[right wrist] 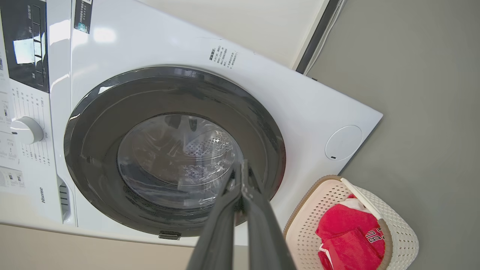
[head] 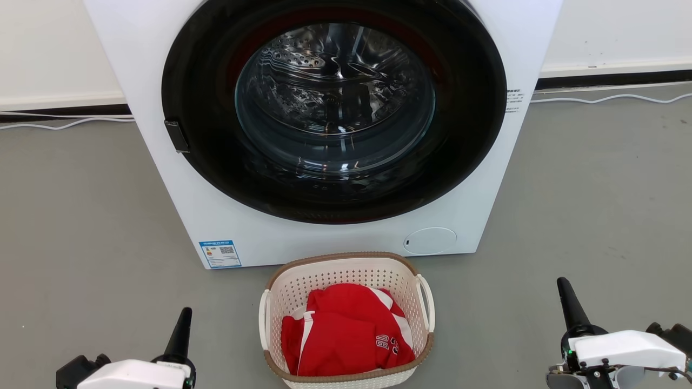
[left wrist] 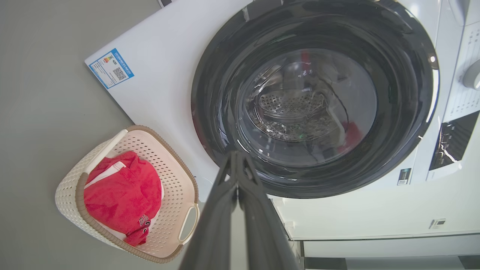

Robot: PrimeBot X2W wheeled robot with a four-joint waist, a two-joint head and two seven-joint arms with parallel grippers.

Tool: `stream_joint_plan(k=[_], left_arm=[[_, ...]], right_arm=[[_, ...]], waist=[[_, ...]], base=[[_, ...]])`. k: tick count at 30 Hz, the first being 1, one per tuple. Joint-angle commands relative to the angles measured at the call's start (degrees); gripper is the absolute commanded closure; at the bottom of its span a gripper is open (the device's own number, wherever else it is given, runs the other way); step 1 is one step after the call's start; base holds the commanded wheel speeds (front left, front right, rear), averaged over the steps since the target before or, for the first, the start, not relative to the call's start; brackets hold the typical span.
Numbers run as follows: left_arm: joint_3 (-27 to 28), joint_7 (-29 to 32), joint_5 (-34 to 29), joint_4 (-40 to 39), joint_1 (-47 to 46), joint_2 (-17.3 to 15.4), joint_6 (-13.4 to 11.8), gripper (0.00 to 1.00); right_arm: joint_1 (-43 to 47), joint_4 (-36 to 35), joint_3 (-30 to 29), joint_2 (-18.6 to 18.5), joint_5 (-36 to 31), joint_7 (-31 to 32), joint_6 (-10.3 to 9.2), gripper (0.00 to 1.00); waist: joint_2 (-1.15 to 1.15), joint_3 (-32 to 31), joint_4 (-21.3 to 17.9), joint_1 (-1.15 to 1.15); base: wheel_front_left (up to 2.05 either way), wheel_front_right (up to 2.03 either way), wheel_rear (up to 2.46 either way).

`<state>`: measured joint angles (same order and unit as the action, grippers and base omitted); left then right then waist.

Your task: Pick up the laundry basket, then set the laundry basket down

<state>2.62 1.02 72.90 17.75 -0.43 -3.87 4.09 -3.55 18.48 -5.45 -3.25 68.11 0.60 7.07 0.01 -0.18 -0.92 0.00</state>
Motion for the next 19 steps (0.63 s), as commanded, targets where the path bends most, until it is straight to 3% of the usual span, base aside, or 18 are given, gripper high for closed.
stream_joint_plan(k=[1, 19], left_arm=[[1.65, 0.41, 1.78, -2.05, -3.34, -0.35, 0.74, 1.0], [3.0, 3.43, 12.19, -3.02, -4.79, 0.45, 2.32, 1.0]], right_arm=[[-2.25, -2.26, 0.62, -0.43, 2.21, 0.93, 0.32, 1.0], [-2.48, -3.57, -0.4, 0.05, 15.22, 3.89, 0.38, 1.0]], waist=[[-0.01, 0.02, 0.05, 0.0], [-0.01, 0.22, 0.57, 0.0]], base=[[0.0, 0.0, 0.0], [0.0, 0.0, 0.0]])
